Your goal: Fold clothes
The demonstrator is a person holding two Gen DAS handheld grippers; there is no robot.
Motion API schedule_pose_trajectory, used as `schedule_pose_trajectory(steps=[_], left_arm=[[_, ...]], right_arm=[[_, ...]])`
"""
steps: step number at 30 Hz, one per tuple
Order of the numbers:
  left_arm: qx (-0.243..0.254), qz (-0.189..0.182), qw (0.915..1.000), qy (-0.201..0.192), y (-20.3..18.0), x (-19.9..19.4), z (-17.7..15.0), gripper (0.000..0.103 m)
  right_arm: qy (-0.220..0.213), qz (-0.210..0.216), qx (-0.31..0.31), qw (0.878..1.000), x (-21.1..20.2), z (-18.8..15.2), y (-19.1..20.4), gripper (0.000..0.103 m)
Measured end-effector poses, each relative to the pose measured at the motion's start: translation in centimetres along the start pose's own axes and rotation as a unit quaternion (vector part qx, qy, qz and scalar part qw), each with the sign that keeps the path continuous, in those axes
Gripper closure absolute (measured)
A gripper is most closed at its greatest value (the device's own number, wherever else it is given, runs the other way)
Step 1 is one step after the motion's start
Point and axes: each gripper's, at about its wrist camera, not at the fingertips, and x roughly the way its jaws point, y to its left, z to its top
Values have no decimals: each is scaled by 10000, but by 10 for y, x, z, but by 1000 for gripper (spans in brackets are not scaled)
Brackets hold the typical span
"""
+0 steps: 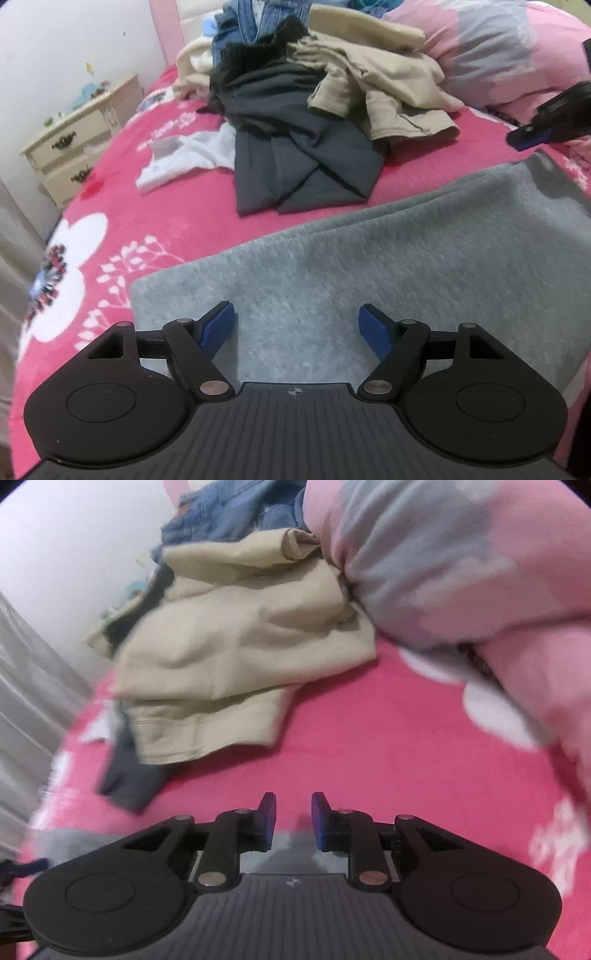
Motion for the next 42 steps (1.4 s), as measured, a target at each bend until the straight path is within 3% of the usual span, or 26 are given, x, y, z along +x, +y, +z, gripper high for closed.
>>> schedule_pose_trajectory(steps=[1, 3, 4, 5, 7, 8, 10, 11, 13, 16, 19, 21, 25, 29, 33, 35, 39, 42], left_arm=[[28, -76, 9999, -94, 0, -6, -1, 28], [203, -99, 9996, -196, -3, -15, -7, 27], [332, -66, 9992, -216, -5, -17, -11, 27], [484, -4, 9986, -224, -8, -19, -15, 27], [970, 371, 9945, -148, -15, -19, -22, 27], [1049, 410, 9935, -172, -16, -24, -25, 27], [857, 86, 9958, -305, -14, -42, -28, 27], [742, -130, 9966, -348, -14, -51, -30, 25], [830, -420, 9955, -164, -28, -57, -35, 21], [1919, -217, 9810, 191, -73, -48, -51, 20], [2472, 55, 9686, 254, -86, -38, -67, 20], [2110, -23, 9769, 331, -71, -44, -61, 18], [746, -266, 9960, 402, -27, -57, -48, 18], [-458, -382, 9974, 411, -1, -47, -32, 16], [-369, -317, 9986, 222, -7, -21, -13, 16], [-260, -287, 9991, 147, -11, -6, -5, 16], [-277, -193, 9993, 161, -10, 14, -4, 14], [-143, -205, 9997, 46, -14, 14, -10, 10]], right_arm=[[196, 253, -90, 9994, -6, -9, 5, 76], [586, 759, -270, 9950, -18, -28, 14, 57], [825, 910, -362, 9918, -21, -38, 16, 54], [1085, 791, -368, 9903, -19, -48, 9, 52], [1122, 341, 379, 9924, -26, -57, -20, 73], [933, 256, 755, 9924, -37, -56, -27, 73], [553, 100, 1231, 9908, -60, -54, -31, 68], [441, 99, 861, 9953, -67, -55, -14, 66], [625, 384, 363, 9966, -61, -61, 22, 64], [1068, 536, -433, 9919, -38, -83, 80, 64], [1524, -454, -1943, 9680, -18, -110, 122, 64], [1579, -905, -2111, 9604, -22, -114, 133, 63], [777, -357, -898, 9923, -36, -79, 141, 63], [227, -774, -890, 9928, 2, -55, 161, 63], [69, -1340, -958, 9863, 68, -53, 180, 64], [57, -1642, -886, 9824, 77, -70, 172, 64], [92, -1889, -1238, 9741, 53, -109, 179, 62], [495, -1895, -1305, 9719, 32, -129, 186, 62]])
